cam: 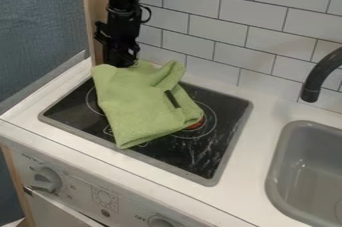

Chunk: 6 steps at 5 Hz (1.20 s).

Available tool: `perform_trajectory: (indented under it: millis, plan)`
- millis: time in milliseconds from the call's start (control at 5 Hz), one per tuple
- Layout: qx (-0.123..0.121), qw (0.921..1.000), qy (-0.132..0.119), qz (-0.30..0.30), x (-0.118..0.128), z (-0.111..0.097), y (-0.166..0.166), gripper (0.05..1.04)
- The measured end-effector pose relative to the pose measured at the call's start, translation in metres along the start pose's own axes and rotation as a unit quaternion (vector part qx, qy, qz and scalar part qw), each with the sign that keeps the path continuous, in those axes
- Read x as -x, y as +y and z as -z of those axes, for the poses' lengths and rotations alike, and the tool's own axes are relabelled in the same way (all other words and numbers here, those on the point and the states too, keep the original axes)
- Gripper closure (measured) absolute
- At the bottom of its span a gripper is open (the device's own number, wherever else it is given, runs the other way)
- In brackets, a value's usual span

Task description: Unfold the cloth from bottom right to top left

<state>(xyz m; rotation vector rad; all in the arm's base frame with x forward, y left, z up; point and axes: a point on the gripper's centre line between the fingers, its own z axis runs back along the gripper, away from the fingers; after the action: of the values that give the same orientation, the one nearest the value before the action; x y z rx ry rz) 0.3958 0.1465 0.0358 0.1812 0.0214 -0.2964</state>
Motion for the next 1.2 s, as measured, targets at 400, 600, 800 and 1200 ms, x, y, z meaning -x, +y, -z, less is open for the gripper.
perform_trajectory:
  millis: [400,600,800,1200]
  plan:
    - [-0.013,0.9998,-0.01,-0.01,-0.004,0.007,0.005,0.87]
    - [0.014,0.9987,0.01,-0.048,0.012,0.006,0.013,0.618]
    - [0.031,0.9971,0.016,-0.068,0.021,0.007,0.018,0.315]
    - [0.02,0.9969,-0.006,-0.076,0.022,-0.019,0.021,0.073]
